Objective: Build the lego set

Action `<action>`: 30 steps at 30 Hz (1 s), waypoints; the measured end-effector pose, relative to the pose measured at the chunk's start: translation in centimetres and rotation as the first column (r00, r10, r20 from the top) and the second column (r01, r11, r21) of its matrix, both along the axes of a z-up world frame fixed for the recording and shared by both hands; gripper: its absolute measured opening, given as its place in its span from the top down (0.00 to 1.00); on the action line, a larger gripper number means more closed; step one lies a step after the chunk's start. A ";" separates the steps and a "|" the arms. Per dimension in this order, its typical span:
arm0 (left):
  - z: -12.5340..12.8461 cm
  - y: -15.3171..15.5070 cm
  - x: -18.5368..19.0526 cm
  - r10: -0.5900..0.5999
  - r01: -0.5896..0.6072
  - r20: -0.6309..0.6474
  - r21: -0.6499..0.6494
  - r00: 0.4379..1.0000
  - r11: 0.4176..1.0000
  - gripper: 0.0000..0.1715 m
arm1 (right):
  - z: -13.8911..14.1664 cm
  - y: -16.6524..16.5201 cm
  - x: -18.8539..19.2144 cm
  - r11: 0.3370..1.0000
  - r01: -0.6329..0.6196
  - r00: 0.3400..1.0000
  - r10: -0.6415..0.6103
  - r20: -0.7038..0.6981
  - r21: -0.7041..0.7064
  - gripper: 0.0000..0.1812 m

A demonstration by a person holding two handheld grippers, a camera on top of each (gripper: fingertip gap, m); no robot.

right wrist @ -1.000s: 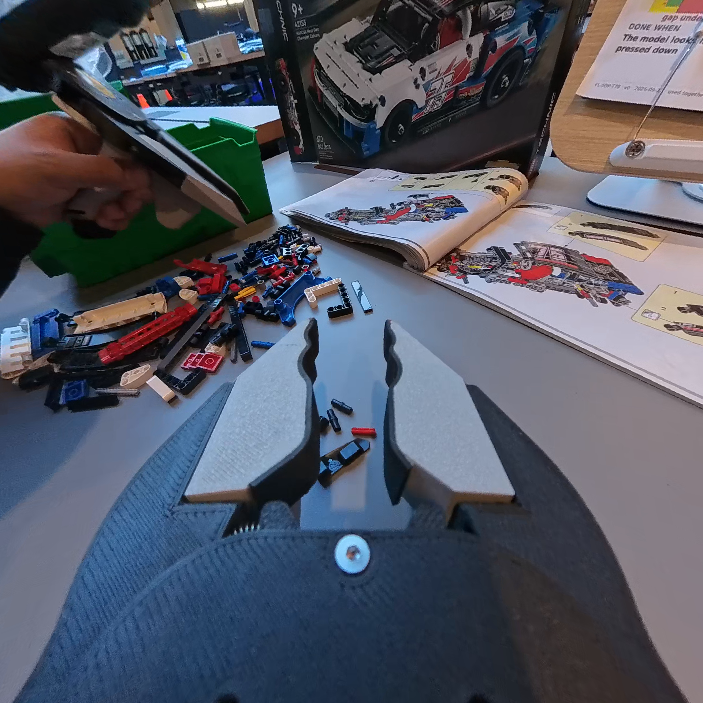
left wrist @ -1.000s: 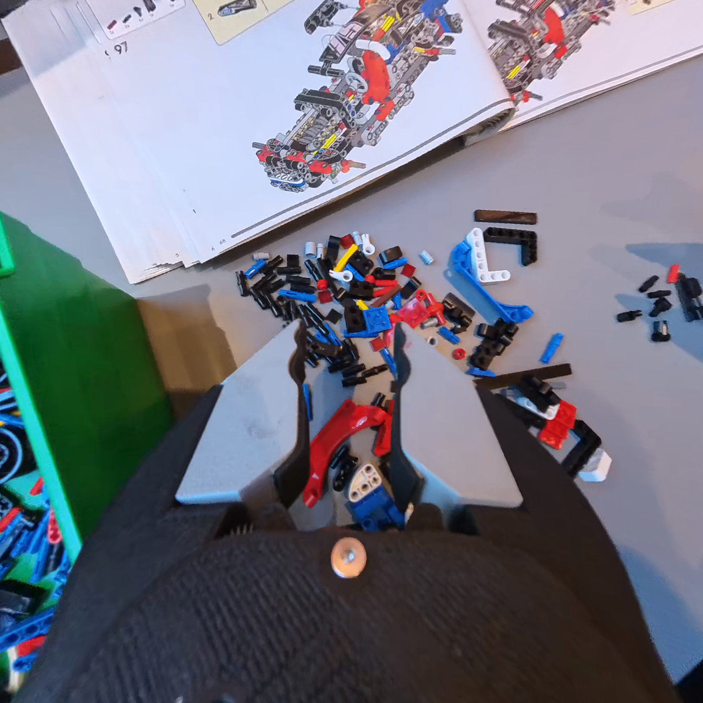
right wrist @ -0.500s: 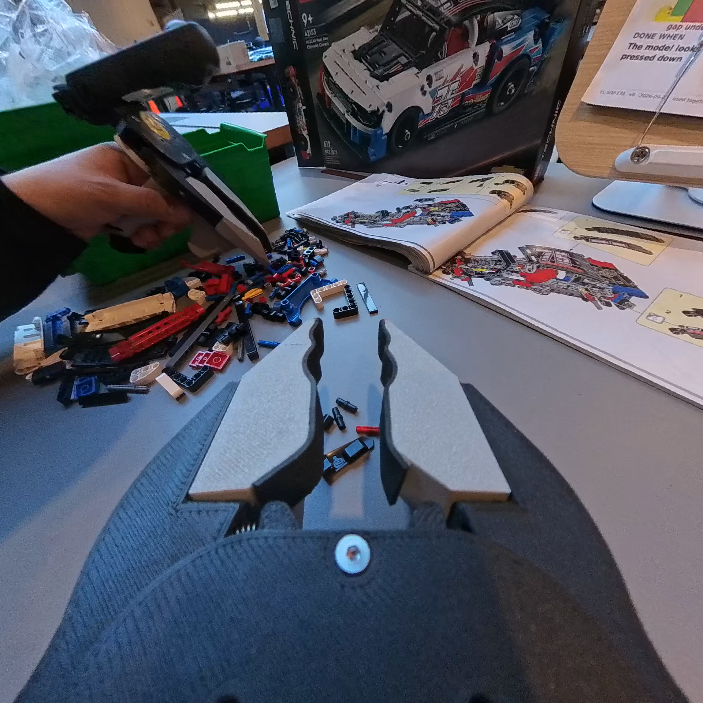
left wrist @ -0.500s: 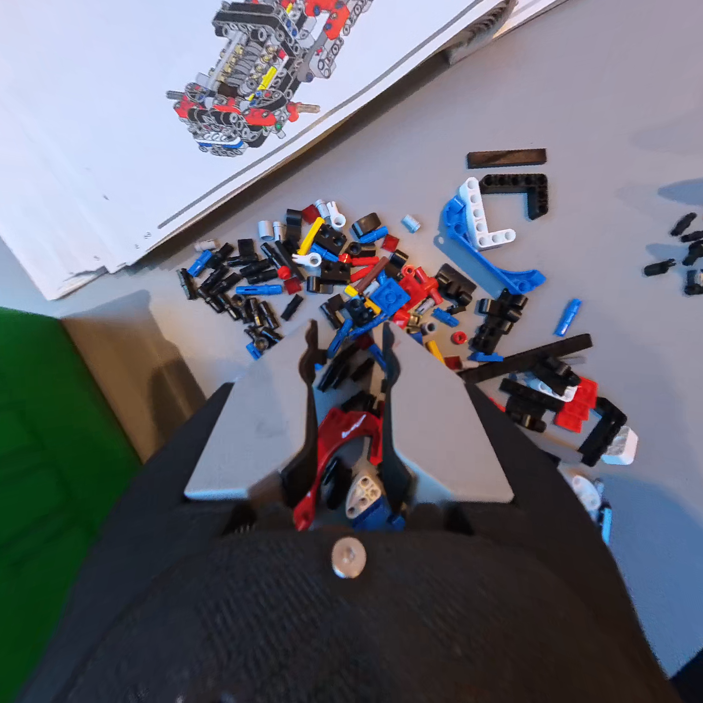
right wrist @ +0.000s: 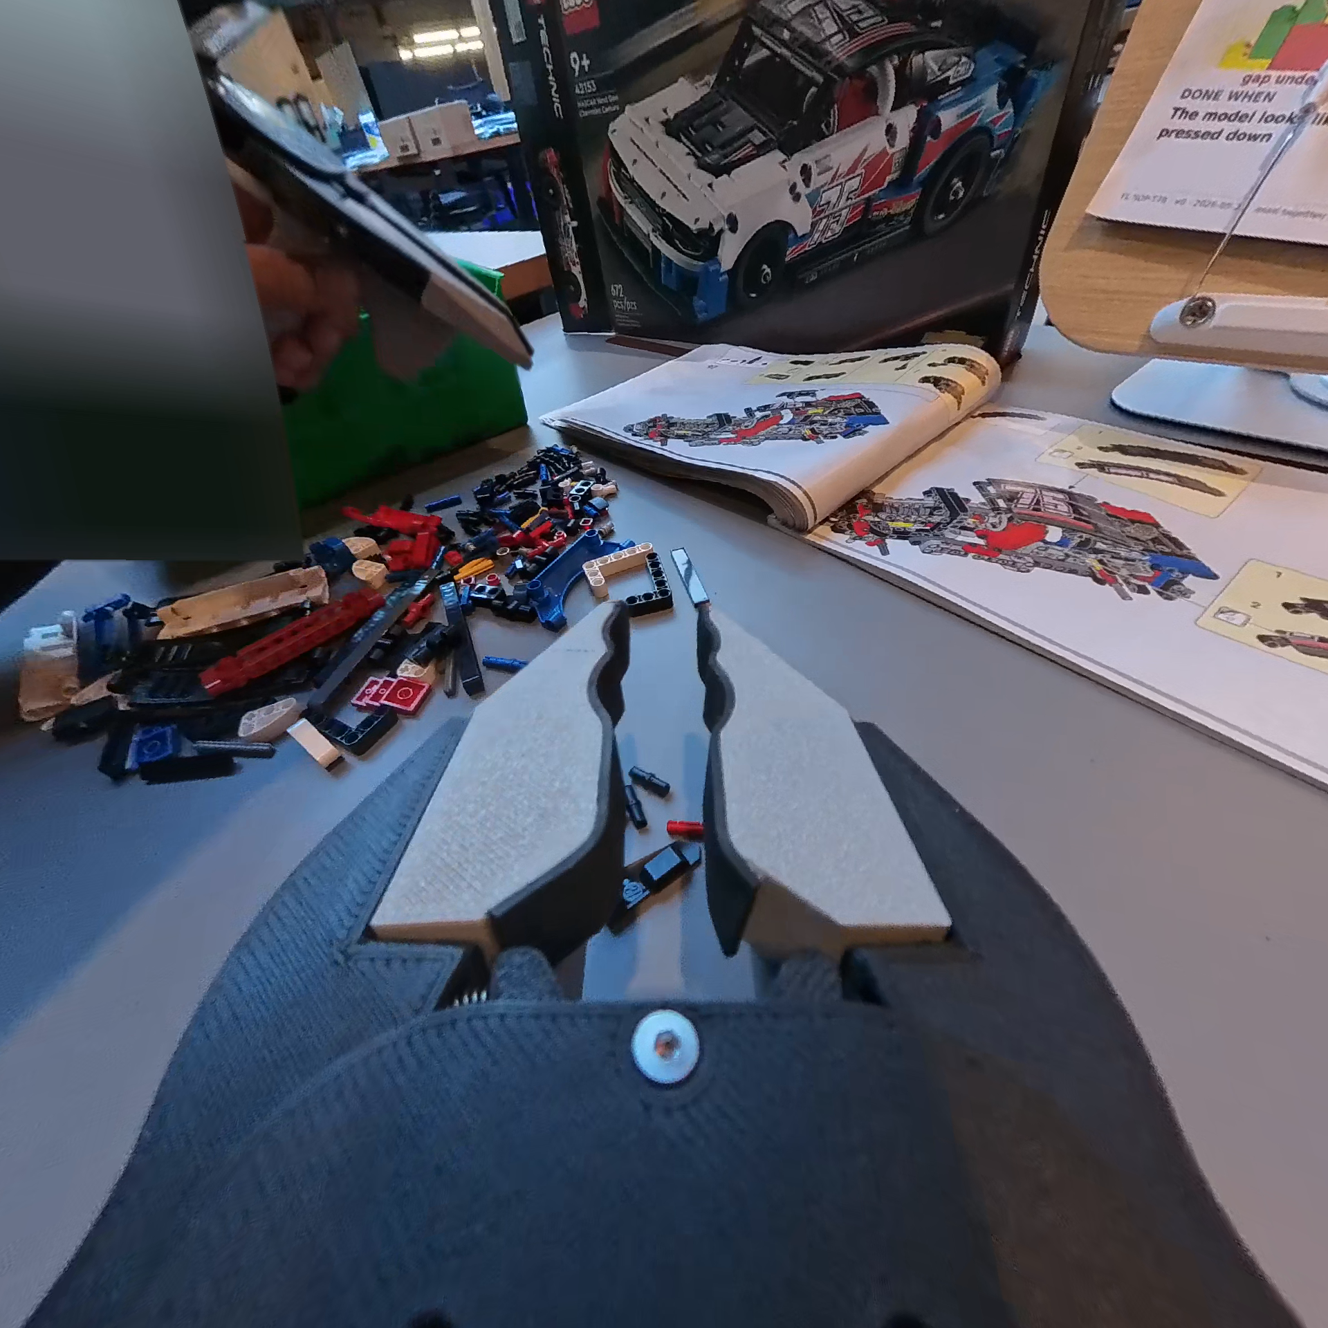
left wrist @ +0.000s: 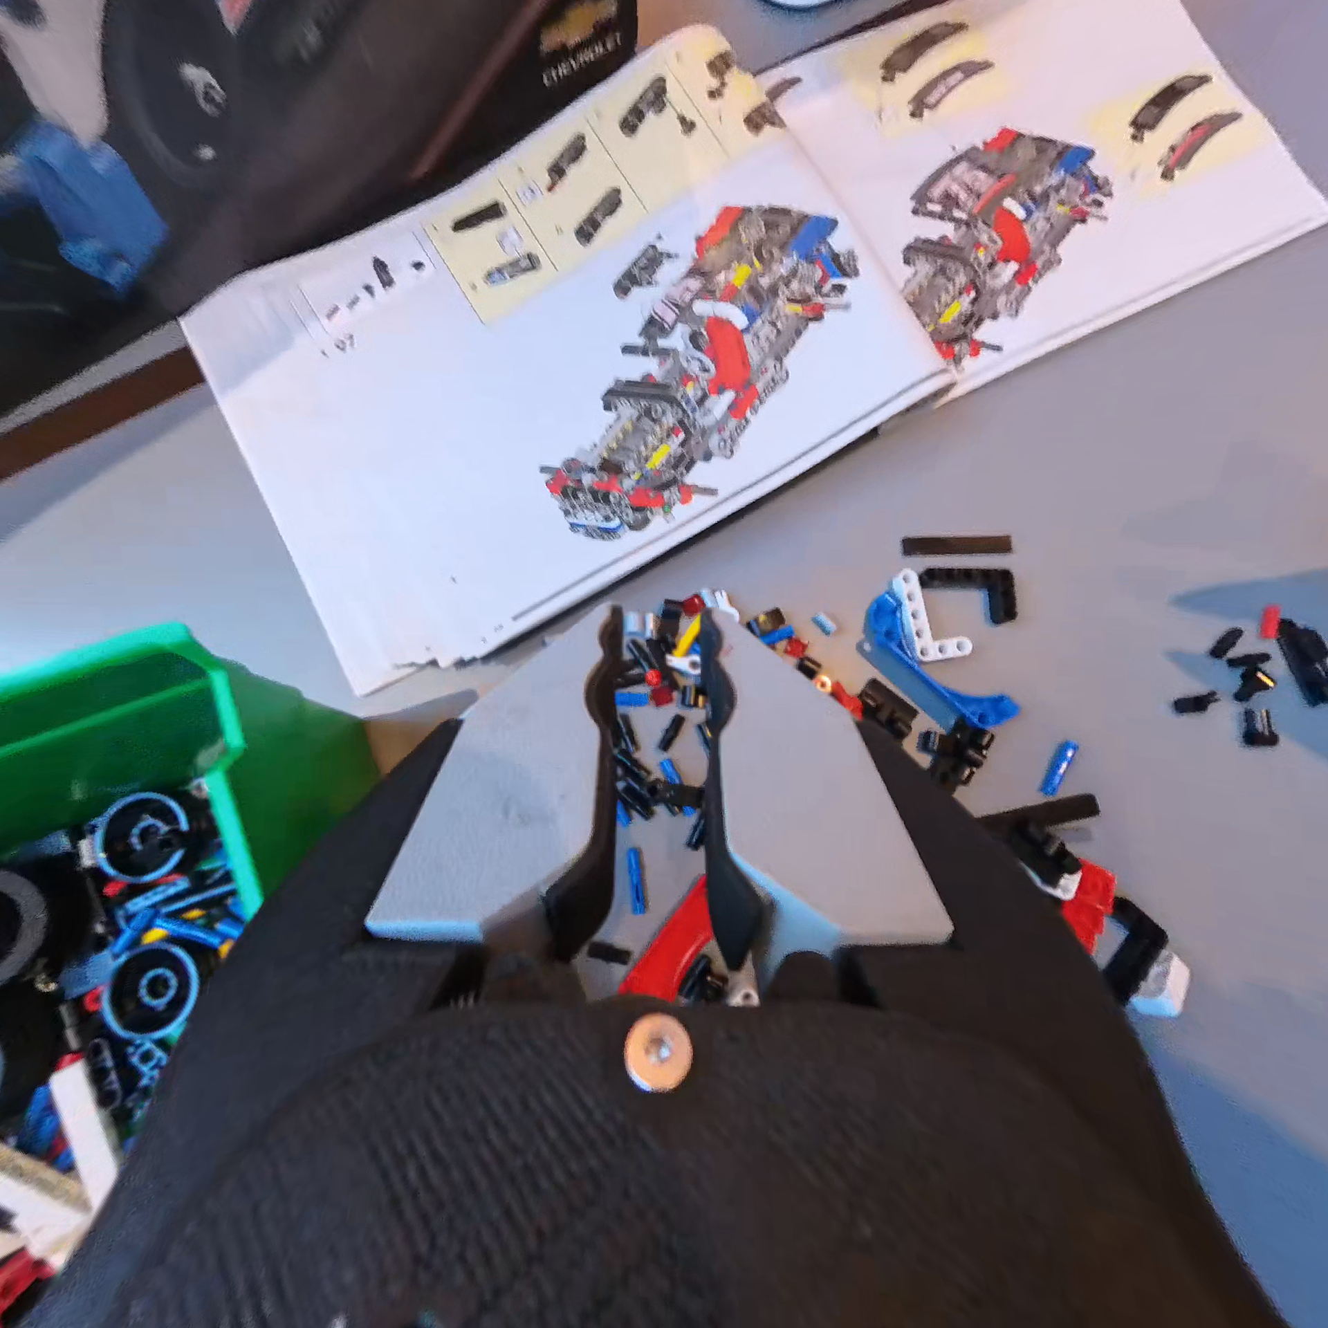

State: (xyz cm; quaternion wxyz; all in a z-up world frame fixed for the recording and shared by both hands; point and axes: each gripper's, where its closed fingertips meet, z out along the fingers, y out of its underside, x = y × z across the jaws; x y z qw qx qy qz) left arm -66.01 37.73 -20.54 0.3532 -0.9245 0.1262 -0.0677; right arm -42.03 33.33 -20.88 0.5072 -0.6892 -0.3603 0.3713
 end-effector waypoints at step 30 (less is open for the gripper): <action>5.3 -0.8 -1.8 -0.028 0.059 -0.229 0.131 0.973 0.990 0.99 | 0.2 0.9 -0.5 1.000 -0.016 1.000 0.016 -0.021 -0.017 0.97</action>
